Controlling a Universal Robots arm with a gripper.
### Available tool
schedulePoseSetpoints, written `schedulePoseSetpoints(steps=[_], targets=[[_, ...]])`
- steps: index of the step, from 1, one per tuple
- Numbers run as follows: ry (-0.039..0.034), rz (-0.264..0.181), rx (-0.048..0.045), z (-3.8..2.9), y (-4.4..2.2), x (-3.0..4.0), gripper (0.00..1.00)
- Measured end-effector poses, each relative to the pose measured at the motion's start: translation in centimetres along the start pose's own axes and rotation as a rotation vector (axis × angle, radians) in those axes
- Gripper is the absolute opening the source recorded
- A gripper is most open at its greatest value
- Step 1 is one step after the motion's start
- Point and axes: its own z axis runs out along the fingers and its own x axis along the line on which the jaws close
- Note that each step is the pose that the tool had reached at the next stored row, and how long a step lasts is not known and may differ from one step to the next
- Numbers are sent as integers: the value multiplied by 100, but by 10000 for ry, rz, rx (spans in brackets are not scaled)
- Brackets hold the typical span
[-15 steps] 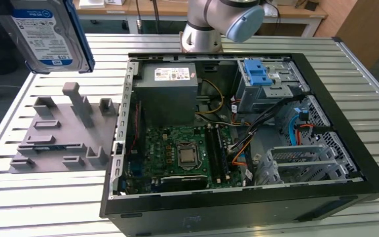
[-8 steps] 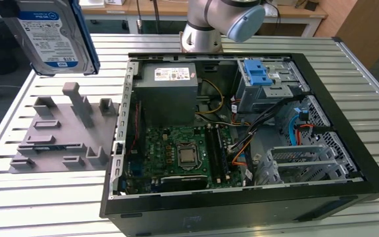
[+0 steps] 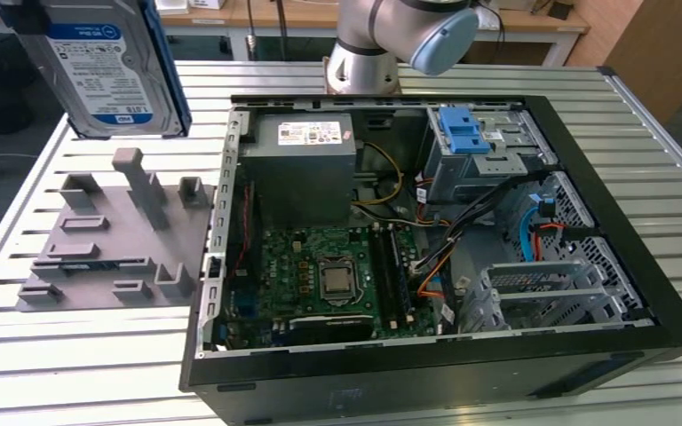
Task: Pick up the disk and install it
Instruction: 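Pick up the disk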
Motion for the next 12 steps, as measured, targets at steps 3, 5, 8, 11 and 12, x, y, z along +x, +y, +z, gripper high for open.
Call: schedulePoseSetpoints(steps=[3,5,8,11,12], targets=[[0,1,0,1,-49,16,36],[0,1,0,1,-82,27,36],[0,3,0,2,-124,42,36],[0,6,0,3,-166,60,36],[0,6,0,3,-180,66,36]])
